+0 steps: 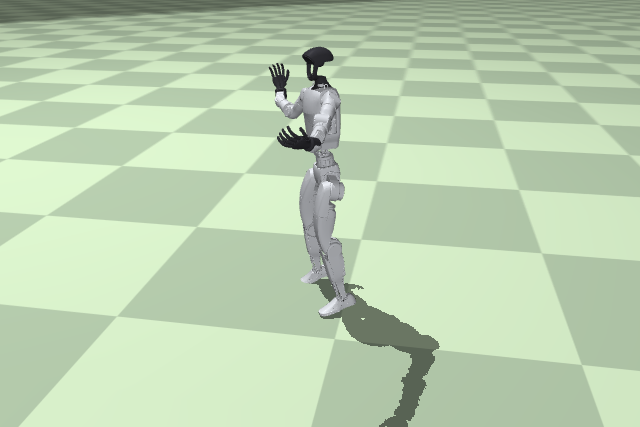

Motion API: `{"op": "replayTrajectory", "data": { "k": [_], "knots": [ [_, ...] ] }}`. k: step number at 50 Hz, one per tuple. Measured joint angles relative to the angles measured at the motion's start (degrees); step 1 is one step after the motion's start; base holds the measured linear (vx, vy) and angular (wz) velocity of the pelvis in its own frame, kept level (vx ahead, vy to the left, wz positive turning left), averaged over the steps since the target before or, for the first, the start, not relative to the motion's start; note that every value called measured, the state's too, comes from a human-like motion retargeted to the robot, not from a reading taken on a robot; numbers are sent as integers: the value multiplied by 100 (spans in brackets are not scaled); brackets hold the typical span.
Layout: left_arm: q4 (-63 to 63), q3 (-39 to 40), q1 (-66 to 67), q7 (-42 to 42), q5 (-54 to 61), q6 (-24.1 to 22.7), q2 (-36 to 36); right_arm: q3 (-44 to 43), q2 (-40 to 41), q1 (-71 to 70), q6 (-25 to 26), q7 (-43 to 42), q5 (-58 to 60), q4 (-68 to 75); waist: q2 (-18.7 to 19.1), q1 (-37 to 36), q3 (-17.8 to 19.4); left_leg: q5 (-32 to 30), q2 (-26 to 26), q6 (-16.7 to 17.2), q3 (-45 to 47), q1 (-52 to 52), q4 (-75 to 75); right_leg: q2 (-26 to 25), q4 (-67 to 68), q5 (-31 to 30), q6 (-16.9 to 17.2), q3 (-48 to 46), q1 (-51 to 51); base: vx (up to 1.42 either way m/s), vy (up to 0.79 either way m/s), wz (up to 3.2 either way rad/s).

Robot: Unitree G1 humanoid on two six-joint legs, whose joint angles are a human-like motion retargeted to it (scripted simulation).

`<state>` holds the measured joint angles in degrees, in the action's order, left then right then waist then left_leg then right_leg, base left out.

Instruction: Dance

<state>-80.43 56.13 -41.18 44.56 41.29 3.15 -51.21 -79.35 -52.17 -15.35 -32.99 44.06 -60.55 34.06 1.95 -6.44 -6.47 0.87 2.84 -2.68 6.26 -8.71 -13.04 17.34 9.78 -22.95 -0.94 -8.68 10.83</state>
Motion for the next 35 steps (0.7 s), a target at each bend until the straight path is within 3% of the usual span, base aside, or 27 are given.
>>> {"op": "replayTrajectory", "data": {
  "k": [3, 5, 10, 14, 17, 18, 21, 23, 30, 35],
  "knots": [
    [39, 1207, 477, -209, 783, -466, -6, -355, 231, -99, 185, 127, -809, 789, 237, -58, 59, 50, -86, 10, -135, -220, -172, -7, 585, 380, -664, -317, 301, 6, 27, -10],
    [66, 1933, 837, -286, 1219, -657, 68, -576, 484, -138, 344, 223, -1328, 1255, 347, -101, 63, 36, -168, -10, -156, -373, -279, -98, 1147, 891, -822, -319, 550, 7, 18, -6],
    [126, 3260, 1748, -495, 1683, -923, 576, -1138, 1378, 73, 723, 116, -2279, 2237, 312, 64, 42, -29, 36, -233, -360, -567, -254, -734, 2040, 1947, 411, 148, 580, 12, 12, 43],
    [129, 3720, 2377, -670, 1787, -939, 1192, -1513, 2294, 373, 1237, -201, -2653, 2943, 134, 238, 187, -67, 301, -89, -686, -342, 5, -1616, 1923, 2398, 1314, 764, 182, 18, -1, 71],
    [280, 3770, 2726, -822, 1729, -935, 1838, -1655, 3087, 647, 1753, -534, -2747, 3445, -84, 372, 316, -61, 430, 88, -934, -193, 86, -2208, 1455, 2510, 1594, 1273, -131, 17, -20, 81],
    [319, 3713, 2858, -861, 1728, -921, 2066, -1677, 3358, 733, 1930, -663, -2709, 3595, -154, 442, 352, -78, 493, 101, -1034, -165, 96, -2303, 1246, 2487, 1594, 1391, -220, 14, -12, 97],
    [416, 3534, 3276, -989, 1435, -790, 2888, -1585, 4106, 1092, 2543, -1027, -2499, 4017, -236, 593, 338, -288, 682, 43, -1145, -44, 372, -2100, 897, 2506, 797, 1135, -319, 12, 8, 96],
    [373, 3274, 3594, -1128, 1126, -627, 3389, -1433, 4549, 1399, 2959, -1137, -2256, 4309, -293, 621, 311, -388, 730, 60, -1110, 24, 527, -2005, 580, 2656, 517, 690, -509, 18, -1, 82],
    [456, 2122, 4681, -1647, -489, -638, 5083, -769, 5528, 2570, 4353, -1508, -479, 5240, -499, 332, 512, -777, 886, -131, -1028, 393, 791, -1791, -202, 2406, 533, 153, -1222, 21, -2, 68],
    [467, 1843, 5280, -2869, -1345, -709, 5495, -357, 5477, 3197, 5081, -1754, 1798, 5465, -603, 208, 430, -488, 946, 120, -1230, 128, 512, -1737, -470, 2403, 378, -232, -1325, 11, -11, 62]
  ]
}}
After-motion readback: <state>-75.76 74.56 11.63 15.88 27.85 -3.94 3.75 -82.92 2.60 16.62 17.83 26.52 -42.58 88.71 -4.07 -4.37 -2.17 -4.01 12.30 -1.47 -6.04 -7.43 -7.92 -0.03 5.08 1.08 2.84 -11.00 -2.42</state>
